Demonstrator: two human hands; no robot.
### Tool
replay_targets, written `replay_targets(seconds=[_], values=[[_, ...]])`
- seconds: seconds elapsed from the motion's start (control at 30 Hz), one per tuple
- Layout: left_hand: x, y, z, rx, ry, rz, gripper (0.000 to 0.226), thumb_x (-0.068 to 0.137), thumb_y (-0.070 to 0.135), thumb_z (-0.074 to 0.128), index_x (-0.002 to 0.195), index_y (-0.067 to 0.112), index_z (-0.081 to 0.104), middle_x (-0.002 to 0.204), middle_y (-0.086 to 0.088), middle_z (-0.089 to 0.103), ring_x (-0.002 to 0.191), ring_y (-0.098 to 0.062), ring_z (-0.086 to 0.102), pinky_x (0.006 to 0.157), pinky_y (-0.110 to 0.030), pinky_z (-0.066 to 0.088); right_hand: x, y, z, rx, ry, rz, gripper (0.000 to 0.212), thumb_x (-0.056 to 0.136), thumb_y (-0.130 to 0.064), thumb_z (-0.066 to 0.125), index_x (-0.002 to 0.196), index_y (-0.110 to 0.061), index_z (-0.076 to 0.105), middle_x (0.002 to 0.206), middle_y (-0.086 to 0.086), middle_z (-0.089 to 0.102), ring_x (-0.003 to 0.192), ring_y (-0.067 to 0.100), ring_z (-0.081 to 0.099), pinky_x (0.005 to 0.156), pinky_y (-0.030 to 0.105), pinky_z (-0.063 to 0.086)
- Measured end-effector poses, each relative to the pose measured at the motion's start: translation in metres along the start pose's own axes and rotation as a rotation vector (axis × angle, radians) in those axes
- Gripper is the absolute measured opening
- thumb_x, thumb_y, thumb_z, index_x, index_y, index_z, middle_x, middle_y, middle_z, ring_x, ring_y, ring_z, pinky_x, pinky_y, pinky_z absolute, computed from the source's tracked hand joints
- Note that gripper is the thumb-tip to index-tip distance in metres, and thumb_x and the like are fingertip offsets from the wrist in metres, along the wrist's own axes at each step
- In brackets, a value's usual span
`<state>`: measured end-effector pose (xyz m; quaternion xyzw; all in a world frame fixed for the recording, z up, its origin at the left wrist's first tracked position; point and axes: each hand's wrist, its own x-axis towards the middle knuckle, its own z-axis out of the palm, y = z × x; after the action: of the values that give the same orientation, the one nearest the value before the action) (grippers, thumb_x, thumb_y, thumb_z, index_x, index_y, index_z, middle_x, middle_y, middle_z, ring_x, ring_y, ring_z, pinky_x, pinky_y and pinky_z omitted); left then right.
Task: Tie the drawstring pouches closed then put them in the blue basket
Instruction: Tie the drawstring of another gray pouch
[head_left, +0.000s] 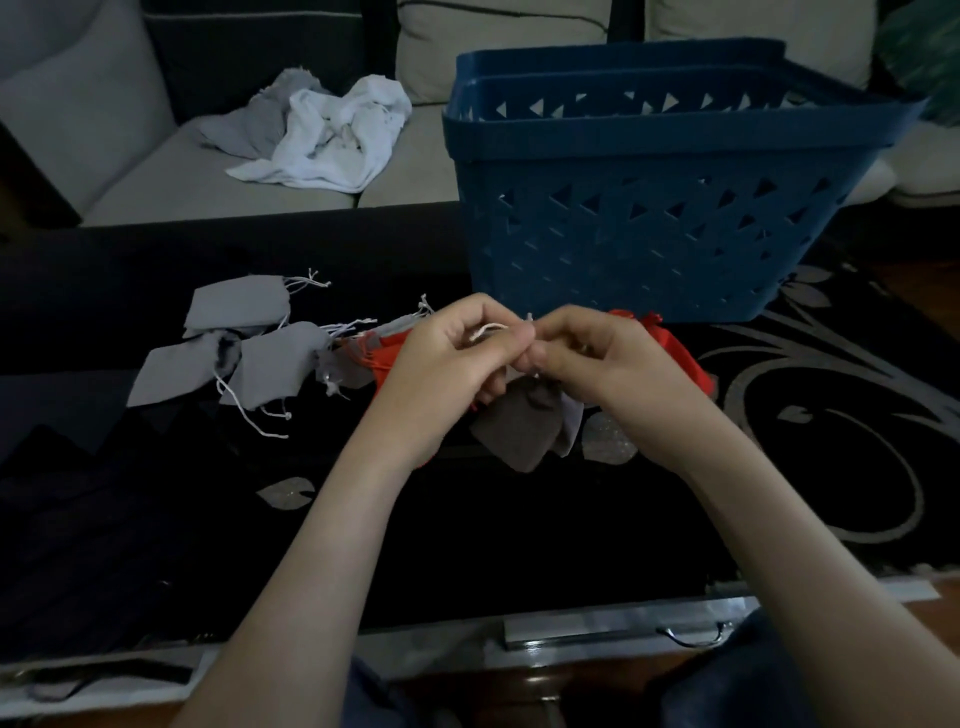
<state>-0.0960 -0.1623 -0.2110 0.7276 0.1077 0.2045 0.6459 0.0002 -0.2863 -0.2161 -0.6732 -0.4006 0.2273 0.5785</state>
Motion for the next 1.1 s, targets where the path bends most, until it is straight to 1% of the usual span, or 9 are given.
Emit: replay_targets(seconds=[0.1, 0.2, 0.37, 0.47, 0.6, 0.77, 0.9, 1.0, 1.1], values=[[0.0, 0.001, 0.002, -0.11, 0.035, -0.023, 0.017, 0.09, 0.009, 0.059, 0.074, 0.013, 0.062, 0.061, 0.003, 0.061, 0.047, -0.006, 0.041, 0.042, -0.015, 0.031, 0.0, 0.0, -0.001, 0.023, -0.006, -0.005, 0.008, 0.089, -0.006, 0.061, 0.091, 0.001, 0.065, 0.061, -0.015, 0.059, 0.053, -0.006, 0.047, 0.054, 0.008, 0.036], [0.0, 0.003, 0.002, -0.175, 0.063, -0.017, 0.01, 0.09, 0.007, 0.059, 0.084, 0.014, 0.063, 0.068, 0.002, 0.067, 0.048, -0.005, 0.044, 0.042, -0.014, 0.032, 0.0, -0.001, -0.001, 0.059, -0.018, 0.012, 0.008, 0.089, -0.006, 0.059, 0.089, 0.001, 0.063, 0.061, -0.009, 0.055, 0.052, -0.003, 0.045, 0.052, 0.01, 0.035], [0.003, 0.0, -0.007, 0.02, 0.035, 0.043, 0.037, 0.092, 0.003, 0.057, 0.121, 0.024, 0.052, 0.101, 0.003, 0.073, 0.071, -0.007, 0.06, 0.063, -0.018, 0.046, 0.0, 0.0, 0.003, 0.101, -0.025, 0.03, 0.008, 0.09, -0.006, 0.057, 0.084, -0.004, 0.062, 0.057, -0.01, 0.053, 0.049, 0.004, 0.041, 0.05, 0.013, 0.033], [0.004, -0.001, -0.009, 0.14, 0.0, 0.072, 0.023, 0.09, 0.004, 0.059, 0.108, 0.019, 0.062, 0.088, 0.005, 0.072, 0.08, -0.004, 0.063, 0.074, -0.016, 0.045, 0.001, -0.002, 0.002, 0.242, -0.026, 0.057, 0.007, 0.085, -0.012, 0.06, 0.08, -0.008, 0.062, 0.058, -0.005, 0.055, 0.049, 0.005, 0.04, 0.048, 0.015, 0.031], [0.004, -0.005, -0.008, 0.226, 0.019, 0.116, 0.013, 0.088, 0.005, 0.063, 0.084, 0.017, 0.067, 0.076, 0.005, 0.068, 0.07, 0.0, 0.059, 0.066, -0.013, 0.043, 0.001, -0.002, 0.003, 0.282, 0.023, 0.07, 0.008, 0.087, -0.01, 0.059, 0.08, -0.007, 0.062, 0.062, 0.002, 0.056, 0.045, 0.004, 0.036, 0.045, 0.015, 0.028], [0.003, -0.007, -0.005, 0.366, 0.079, 0.176, 0.015, 0.091, 0.012, 0.06, 0.1, 0.022, 0.067, 0.09, 0.013, 0.068, 0.08, 0.004, 0.059, 0.077, -0.017, 0.046, 0.002, -0.004, 0.007, 0.273, 0.114, 0.103, 0.013, 0.09, -0.006, 0.058, 0.077, -0.008, 0.06, 0.062, 0.005, 0.052, 0.043, 0.005, 0.033, 0.045, 0.017, 0.025], [0.001, -0.006, -0.008, 0.715, 0.276, 0.497, 0.045, 0.089, 0.024, 0.058, 0.133, 0.023, 0.05, 0.125, 0.01, 0.051, 0.099, -0.005, 0.045, 0.089, -0.018, 0.035, 0.002, -0.005, 0.005, 0.25, 0.134, 0.139, 0.015, 0.09, -0.006, 0.058, 0.076, -0.009, 0.061, 0.06, 0.002, 0.051, 0.044, 0.006, 0.033, 0.046, 0.018, 0.024], [0.007, -0.012, -0.012, 0.877, 0.281, 0.611, 0.036, 0.09, 0.032, 0.056, 0.126, 0.027, 0.06, 0.134, 0.01, 0.045, 0.102, -0.014, 0.042, 0.09, -0.027, 0.029, 0.002, -0.006, 0.005, 0.242, 0.13, 0.15, 0.015, 0.09, -0.006, 0.058, 0.076, -0.009, 0.061, 0.06, 0.003, 0.051, 0.044, 0.004, 0.034, 0.046, 0.017, 0.025], [0.01, -0.019, -0.01, 0.878, 0.209, 0.571, 0.028, 0.088, 0.039, 0.052, 0.102, 0.028, 0.073, 0.116, 0.015, 0.062, 0.097, -0.01, 0.041, 0.083, -0.034, 0.028, 0.002, -0.006, 0.006, 0.261, 0.125, 0.135, 0.015, 0.09, -0.007, 0.059, 0.075, -0.009, 0.061, 0.06, 0.003, 0.054, 0.045, 0.007, 0.034, 0.046, 0.017, 0.026]])
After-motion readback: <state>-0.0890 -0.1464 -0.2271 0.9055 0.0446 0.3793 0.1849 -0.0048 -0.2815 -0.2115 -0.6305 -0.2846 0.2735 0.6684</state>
